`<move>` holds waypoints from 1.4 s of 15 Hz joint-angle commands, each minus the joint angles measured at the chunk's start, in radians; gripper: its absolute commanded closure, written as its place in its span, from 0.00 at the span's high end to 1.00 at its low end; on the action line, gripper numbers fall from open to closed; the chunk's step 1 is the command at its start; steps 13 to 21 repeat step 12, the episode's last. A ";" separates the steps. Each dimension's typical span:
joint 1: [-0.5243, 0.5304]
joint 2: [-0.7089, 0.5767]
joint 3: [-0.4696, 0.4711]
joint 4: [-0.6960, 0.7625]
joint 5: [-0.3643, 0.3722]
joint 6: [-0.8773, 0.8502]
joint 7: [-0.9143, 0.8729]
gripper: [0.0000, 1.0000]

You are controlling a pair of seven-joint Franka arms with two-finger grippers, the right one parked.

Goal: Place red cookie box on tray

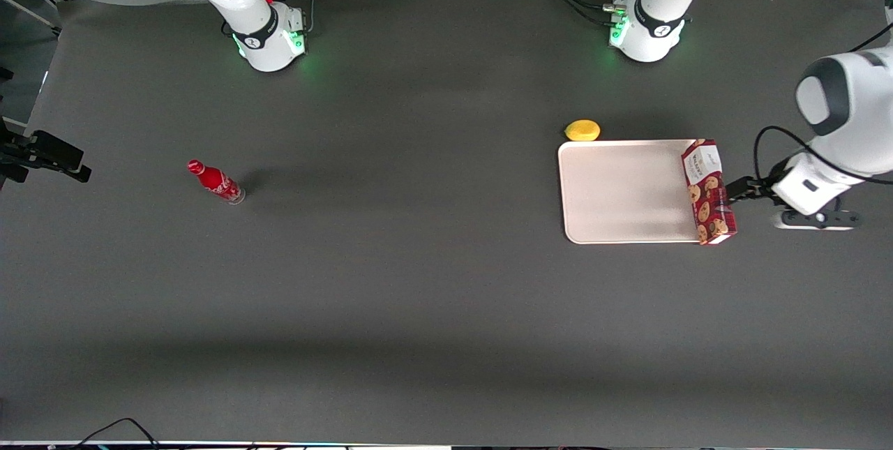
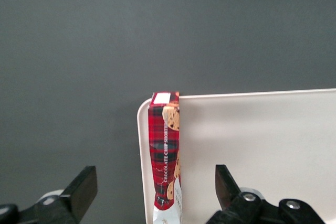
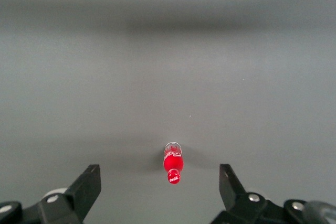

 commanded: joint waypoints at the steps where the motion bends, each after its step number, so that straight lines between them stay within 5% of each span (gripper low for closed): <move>1: -0.012 -0.001 0.003 0.163 -0.009 -0.127 -0.003 1.00; 10: -0.020 -0.012 -0.055 0.564 0.009 -0.576 -0.123 1.00; 21: -0.020 -0.012 -0.060 0.575 0.009 -0.592 -0.129 1.00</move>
